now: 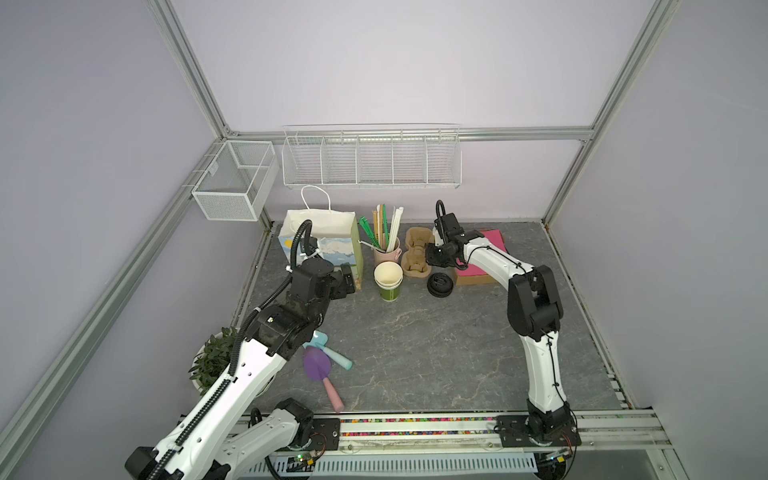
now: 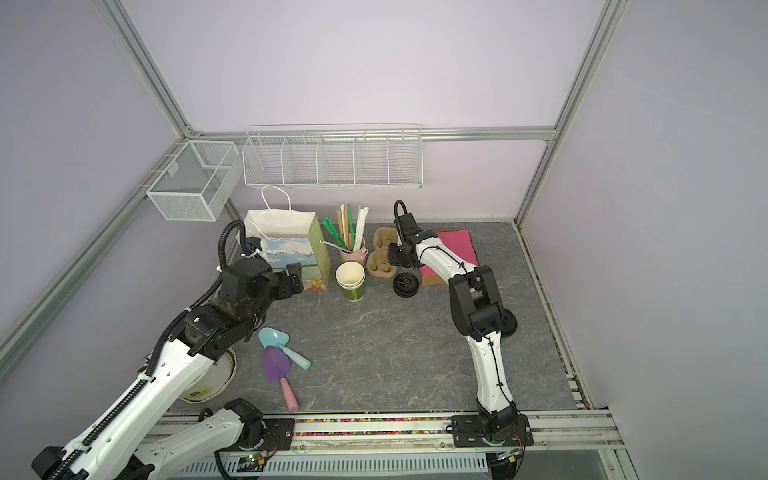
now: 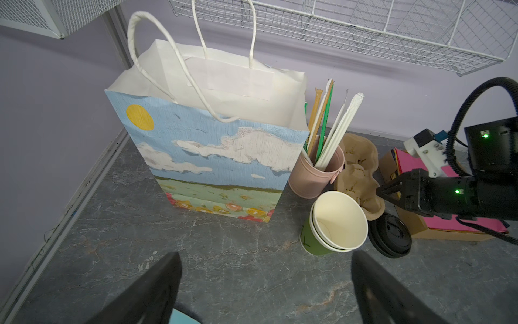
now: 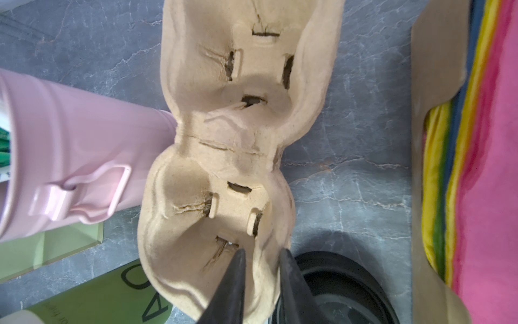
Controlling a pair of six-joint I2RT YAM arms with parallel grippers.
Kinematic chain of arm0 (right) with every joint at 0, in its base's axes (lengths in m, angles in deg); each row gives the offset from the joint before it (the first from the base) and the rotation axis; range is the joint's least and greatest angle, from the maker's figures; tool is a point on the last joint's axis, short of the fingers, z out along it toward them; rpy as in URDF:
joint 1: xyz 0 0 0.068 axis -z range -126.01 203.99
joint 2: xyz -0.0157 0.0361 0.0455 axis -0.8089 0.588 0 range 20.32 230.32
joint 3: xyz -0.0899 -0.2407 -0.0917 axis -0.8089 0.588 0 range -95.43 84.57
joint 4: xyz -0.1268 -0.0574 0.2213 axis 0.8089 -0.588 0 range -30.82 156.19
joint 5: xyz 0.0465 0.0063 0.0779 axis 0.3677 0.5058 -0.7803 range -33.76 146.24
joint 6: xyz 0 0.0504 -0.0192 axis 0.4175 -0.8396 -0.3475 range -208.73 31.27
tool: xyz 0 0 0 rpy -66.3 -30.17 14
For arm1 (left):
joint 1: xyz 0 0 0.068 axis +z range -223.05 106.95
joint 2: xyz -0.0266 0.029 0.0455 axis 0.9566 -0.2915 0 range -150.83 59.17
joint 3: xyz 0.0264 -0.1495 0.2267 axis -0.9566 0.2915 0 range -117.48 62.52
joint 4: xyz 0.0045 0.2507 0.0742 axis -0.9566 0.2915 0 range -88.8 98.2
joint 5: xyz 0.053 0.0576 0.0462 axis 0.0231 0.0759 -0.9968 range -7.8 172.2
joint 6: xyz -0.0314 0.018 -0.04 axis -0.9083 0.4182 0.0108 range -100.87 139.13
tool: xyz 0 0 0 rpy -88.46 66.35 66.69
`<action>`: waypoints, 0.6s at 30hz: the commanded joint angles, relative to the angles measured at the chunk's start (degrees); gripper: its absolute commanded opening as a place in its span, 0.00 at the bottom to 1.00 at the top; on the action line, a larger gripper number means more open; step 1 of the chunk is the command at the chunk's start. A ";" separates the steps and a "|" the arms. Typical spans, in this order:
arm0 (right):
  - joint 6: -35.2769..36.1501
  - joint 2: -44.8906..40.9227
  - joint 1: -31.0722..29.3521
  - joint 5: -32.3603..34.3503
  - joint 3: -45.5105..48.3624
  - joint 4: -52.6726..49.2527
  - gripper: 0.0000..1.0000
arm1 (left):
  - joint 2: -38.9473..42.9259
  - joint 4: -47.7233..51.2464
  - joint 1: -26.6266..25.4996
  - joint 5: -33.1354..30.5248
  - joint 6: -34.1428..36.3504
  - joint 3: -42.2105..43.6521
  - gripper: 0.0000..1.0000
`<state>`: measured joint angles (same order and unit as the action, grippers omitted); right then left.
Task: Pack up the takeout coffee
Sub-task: 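Lower the right gripper into the brown pulp cup carrier stack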
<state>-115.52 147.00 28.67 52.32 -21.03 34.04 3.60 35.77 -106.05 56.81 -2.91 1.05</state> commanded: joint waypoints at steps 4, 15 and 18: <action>-0.55 0.95 0.12 -1.06 1.32 1.16 0.23 | -0.22 -0.38 0.21 0.60 0.51 1.00 0.94; -0.64 1.16 0.24 -1.03 1.80 1.55 0.22 | -0.32 -0.38 0.21 0.68 0.56 1.00 0.94; -0.85 1.38 0.32 -1.54 1.88 1.84 0.20 | -0.39 -0.38 0.21 0.67 0.58 1.00 0.94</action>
<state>-115.95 147.00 28.77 51.84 -20.09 34.81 3.44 35.75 -106.05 57.03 -2.89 1.05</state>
